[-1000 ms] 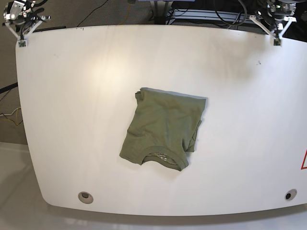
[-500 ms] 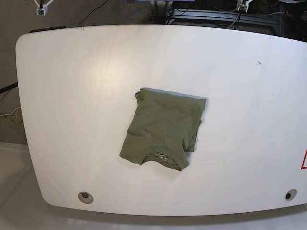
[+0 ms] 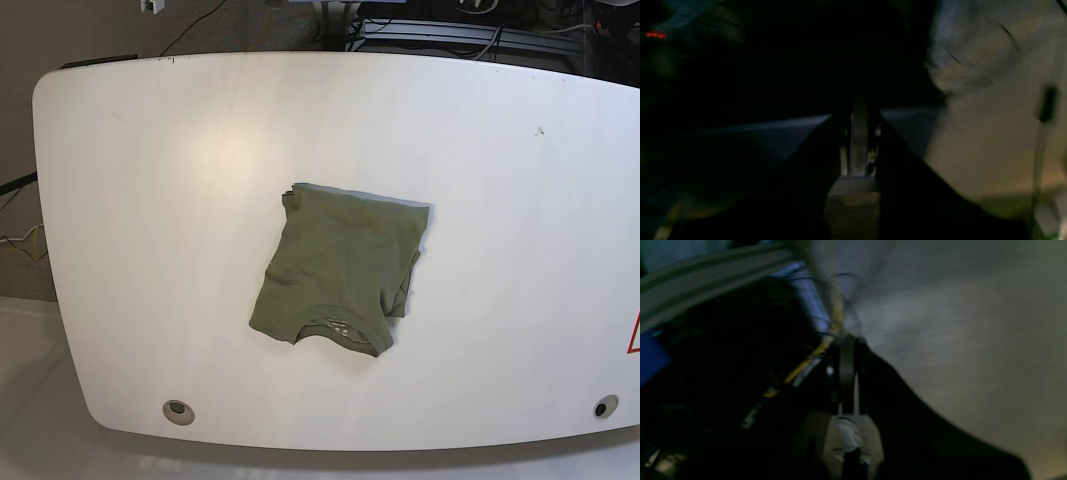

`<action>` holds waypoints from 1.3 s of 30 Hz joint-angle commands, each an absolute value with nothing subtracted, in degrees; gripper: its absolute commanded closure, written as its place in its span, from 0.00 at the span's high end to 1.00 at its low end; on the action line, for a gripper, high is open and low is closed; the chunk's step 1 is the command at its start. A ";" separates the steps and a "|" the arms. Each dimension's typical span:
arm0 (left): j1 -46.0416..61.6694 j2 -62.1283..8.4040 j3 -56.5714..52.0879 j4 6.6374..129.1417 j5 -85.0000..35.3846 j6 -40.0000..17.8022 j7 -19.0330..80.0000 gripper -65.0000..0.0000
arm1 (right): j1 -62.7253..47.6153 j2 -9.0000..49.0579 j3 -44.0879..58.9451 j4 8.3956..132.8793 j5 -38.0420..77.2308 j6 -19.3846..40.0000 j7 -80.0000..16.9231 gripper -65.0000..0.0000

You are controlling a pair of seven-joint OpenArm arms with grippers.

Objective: Fold the T-shirt properly

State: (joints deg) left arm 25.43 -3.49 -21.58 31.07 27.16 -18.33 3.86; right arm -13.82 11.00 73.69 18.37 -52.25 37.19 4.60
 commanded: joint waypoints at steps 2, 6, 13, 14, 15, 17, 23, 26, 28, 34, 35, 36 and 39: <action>19.82 -5.23 -21.58 16.57 30.46 -14.29 -1.63 0.00 | -13.14 12.44 73.89 12.26 -55.34 33.63 7.52 0.00; 14.81 -6.73 -21.49 3.91 34.68 -7.87 -6.73 0.00 | -12.00 13.05 73.80 7.43 -58.33 30.55 7.78 0.00; 8.75 -7.43 -21.67 0.00 37.85 0.84 -13.76 0.00 | -9.19 12.62 73.89 0.75 -65.63 25.01 6.37 0.00; 8.57 -7.43 -21.67 0.00 37.85 0.84 -13.76 0.00 | -9.01 12.09 73.89 0.66 -66.07 24.40 6.29 0.00; 8.48 -7.34 -21.67 0.00 37.85 0.84 -13.58 0.00 | -8.84 11.30 73.89 0.66 -66.51 23.60 6.20 0.01; 8.22 -7.25 -21.67 0.00 37.85 0.84 -13.58 0.00 | -8.66 10.42 73.80 0.66 -67.03 22.11 6.20 0.04; 7.16 -5.76 -21.67 0.00 37.76 0.92 -13.14 0.00 | -7.08 8.22 73.80 0.66 -68.88 19.56 6.46 0.09; 6.73 -5.58 -21.67 0.00 37.76 0.92 -11.03 0.00 | -6.55 7.34 73.80 0.66 -69.32 19.47 6.46 0.09; 5.93 -5.58 -21.67 0.00 37.85 0.92 -10.33 0.00 | -6.29 6.81 73.80 0.66 -69.14 19.47 6.46 0.09; 4.62 -4.62 -21.67 0.00 37.85 0.92 -10.15 0.00 | -5.23 6.11 73.89 0.66 -68.88 19.30 6.55 0.09; 4.44 -4.53 -21.67 0.00 37.85 0.92 -10.15 0.00 | -5.23 6.11 73.89 0.66 -68.88 19.21 6.55 0.09; 4.09 -4.53 -21.67 0.00 37.85 1.01 -10.07 0.00 | -4.97 6.11 73.89 0.66 -69.05 18.51 6.55 0.07; 3.74 -4.53 -21.67 0.00 37.85 1.01 -10.07 0.00 | -4.79 6.11 73.80 0.66 -69.32 16.66 6.55 0.04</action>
State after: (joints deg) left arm 3.20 -4.34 -21.61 0.12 37.69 0.69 -10.37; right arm -4.49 5.56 73.84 0.62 -69.04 17.67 6.46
